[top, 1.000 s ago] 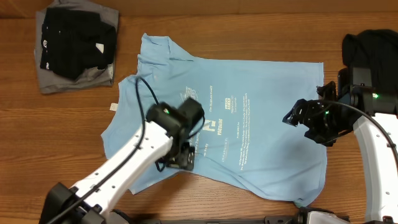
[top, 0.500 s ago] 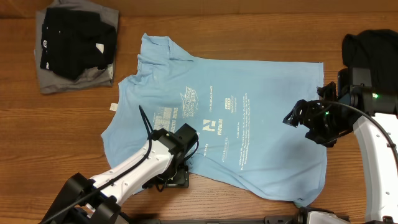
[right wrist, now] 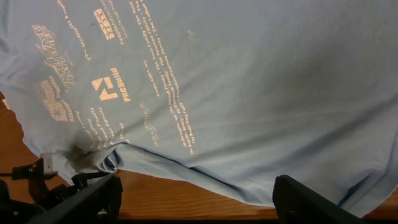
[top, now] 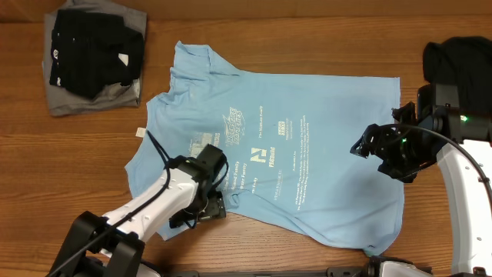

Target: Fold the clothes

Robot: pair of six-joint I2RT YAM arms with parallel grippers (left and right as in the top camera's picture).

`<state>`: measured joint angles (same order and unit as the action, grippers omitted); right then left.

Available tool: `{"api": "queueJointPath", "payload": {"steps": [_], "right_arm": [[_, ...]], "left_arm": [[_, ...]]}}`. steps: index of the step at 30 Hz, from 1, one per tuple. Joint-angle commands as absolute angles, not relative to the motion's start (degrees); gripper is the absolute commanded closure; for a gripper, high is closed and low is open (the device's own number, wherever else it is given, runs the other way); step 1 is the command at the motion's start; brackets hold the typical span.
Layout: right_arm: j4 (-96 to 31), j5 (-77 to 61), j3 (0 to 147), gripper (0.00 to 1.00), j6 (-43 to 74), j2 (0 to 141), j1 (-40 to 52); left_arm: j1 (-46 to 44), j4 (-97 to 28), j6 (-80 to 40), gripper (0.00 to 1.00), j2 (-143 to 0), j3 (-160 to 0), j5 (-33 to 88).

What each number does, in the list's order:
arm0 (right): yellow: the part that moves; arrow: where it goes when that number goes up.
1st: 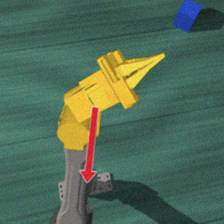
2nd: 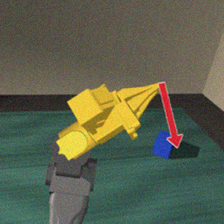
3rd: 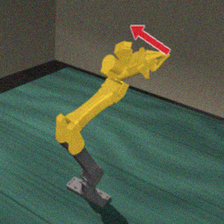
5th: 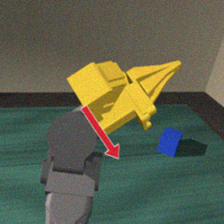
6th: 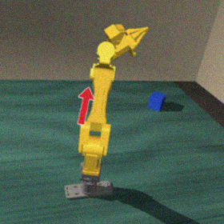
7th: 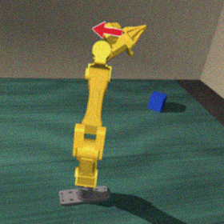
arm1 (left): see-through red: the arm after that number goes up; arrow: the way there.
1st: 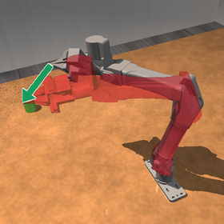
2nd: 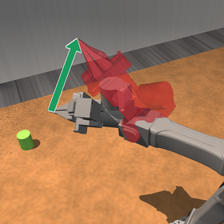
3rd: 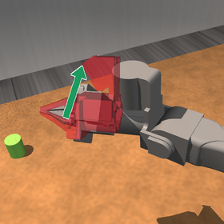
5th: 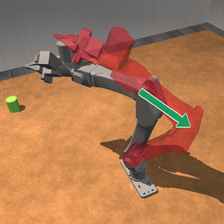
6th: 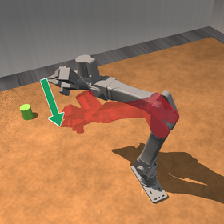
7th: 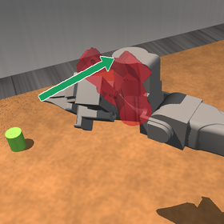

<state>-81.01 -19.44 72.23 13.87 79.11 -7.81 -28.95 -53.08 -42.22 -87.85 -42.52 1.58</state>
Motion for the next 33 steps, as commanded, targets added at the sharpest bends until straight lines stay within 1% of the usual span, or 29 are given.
{"api": "queueJointPath", "payload": {"steps": [1,4,6,7,9,10,13,15,19,22,26,30,33], "right_arm": [[-81.1,-19.1,72.8,0.18,13.7,77.9,-7.6],[-81.1,-19.1,72.8,0.18,13.7,77.9,-7.6],[-81.1,-19.1,72.8,0.18,13.7,77.9,-7.6],[-81.1,-19.1,72.8,0.18,13.7,77.9,-7.6],[-81.1,-19.2,72.8,0.18,13.7,77.9,-7.6],[-81.1,-19.1,72.8,0.18,13.7,77.9,-7.6],[-81.2,-19.2,72.8,0.19,13.7,77.9,-7.6],[-81.4,-19.2,72.8,0.20,13.7,77.9,-7.6],[-81.5,-19.1,72.7,0.29,13.7,77.9,-7.6],[-81.5,-19.2,72.7,0.30,13.7,77.9,-7.6],[-81.5,-19.1,72.7,0.30,13.7,77.9,-7.6],[-81.5,-19.1,72.7,0.30,13.7,77.9,-7.6],[-81.5,-19.1,72.7,0.30,13.7,77.9,-7.6]], "left_arm": [[-27.6,-52.4,-39.8,0.13,-87.9,-42.3,2.9],[-27.7,-52.7,-39.8,0.20,-87.9,-42.1,4.3],[-27.7,-52.6,-39.8,0.27,-87.9,-41.7,4.8],[-27.7,-52.6,-39.8,0.33,-87.9,-41.5,5.0],[-27.7,-52.6,-39.8,0.52,-87.9,-41.3,4.9],[-27.7,-52.6,-39.8,0.64,-87.9,-41.3,5.0],[-27.7,-52.6,-39.8,0.96,-87.9,-41.4,4.5],[-27.7,-52.9,-39.8,0.96,-87.8,-42.0,4.2],[-27.7,-57.2,-39.8,0.96,-87.8,-46.5,0.0],[-27.7,-61.2,-38.8,0.96,-87.8,-51.7,-4.4],[-27.7,-63.0,-37.2,0.96,-87.8,-57.9,-8.0],[-27.6,-59.9,-33.5,0.96,-87.8,-61.9,-10.7],[-27.1,-53.8,-29.4,0.96,-87.9,-62.2,-11.2]]}}
